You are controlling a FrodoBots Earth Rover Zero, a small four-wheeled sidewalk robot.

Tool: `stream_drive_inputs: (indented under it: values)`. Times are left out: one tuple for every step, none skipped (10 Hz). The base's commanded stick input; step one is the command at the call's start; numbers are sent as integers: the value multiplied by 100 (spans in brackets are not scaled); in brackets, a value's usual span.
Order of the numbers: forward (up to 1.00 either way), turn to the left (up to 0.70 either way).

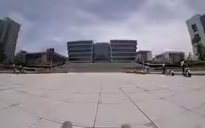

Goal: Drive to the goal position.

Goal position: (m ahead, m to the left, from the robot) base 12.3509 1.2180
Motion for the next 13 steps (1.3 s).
stream_drive_inputs:
  values:
    - [70,0]
    - [70,0]
    - [70,0]
    - [70,0]
    - [70,0]
    - [70,0]
    - [70,0]
    - [70,0]
    - [70,0]
    - [70,0]
    - [70,0]
    - [70,0]
    - [70,0]
